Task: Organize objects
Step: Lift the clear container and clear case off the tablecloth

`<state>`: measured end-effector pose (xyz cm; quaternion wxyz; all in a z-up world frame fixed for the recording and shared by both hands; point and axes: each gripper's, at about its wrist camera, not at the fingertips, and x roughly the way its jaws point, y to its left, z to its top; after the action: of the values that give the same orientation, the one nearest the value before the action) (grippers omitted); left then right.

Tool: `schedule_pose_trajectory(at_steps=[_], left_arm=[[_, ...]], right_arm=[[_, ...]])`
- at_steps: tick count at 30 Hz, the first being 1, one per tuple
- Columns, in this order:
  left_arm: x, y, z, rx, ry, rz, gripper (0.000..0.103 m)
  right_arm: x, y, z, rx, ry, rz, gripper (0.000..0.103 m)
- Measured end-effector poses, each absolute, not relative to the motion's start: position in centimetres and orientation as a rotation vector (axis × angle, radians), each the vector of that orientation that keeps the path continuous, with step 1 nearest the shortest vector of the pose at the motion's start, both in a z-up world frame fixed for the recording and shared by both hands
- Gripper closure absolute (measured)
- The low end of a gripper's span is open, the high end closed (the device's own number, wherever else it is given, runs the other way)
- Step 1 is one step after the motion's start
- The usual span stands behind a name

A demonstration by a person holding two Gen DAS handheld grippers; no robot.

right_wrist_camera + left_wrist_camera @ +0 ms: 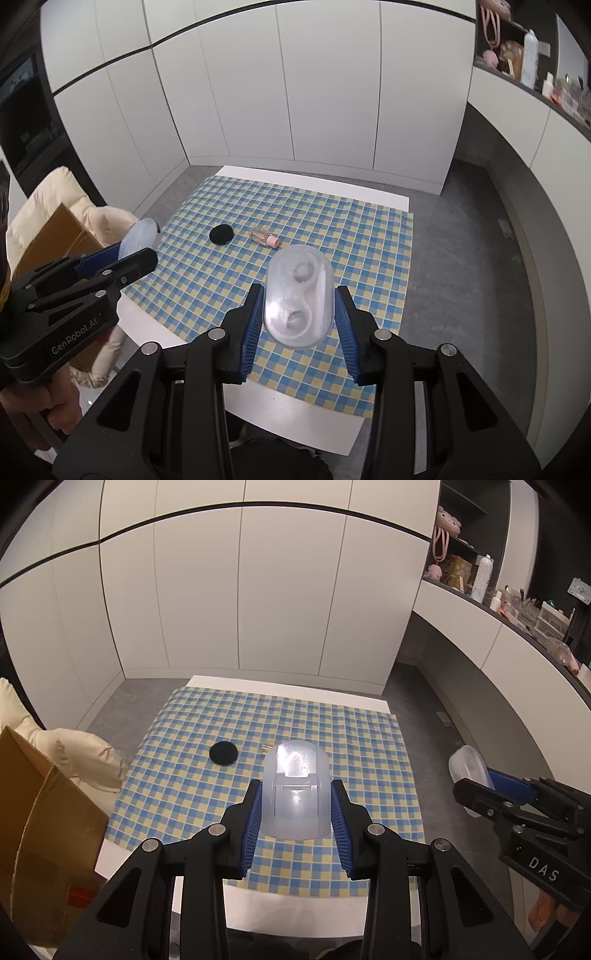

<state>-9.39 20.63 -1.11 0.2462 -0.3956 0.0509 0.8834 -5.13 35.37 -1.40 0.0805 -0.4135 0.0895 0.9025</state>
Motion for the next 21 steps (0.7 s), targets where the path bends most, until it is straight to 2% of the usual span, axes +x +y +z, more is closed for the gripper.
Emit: schedule_pose_trajectory(at_steps=[21], left_arm=[[-10.5,20.3,-2.0,-1.086,0.127,2.409,0.068]], right_arm=[[-6.5,34.9,-2.2,-1.249,0.253,2.685,0.063]])
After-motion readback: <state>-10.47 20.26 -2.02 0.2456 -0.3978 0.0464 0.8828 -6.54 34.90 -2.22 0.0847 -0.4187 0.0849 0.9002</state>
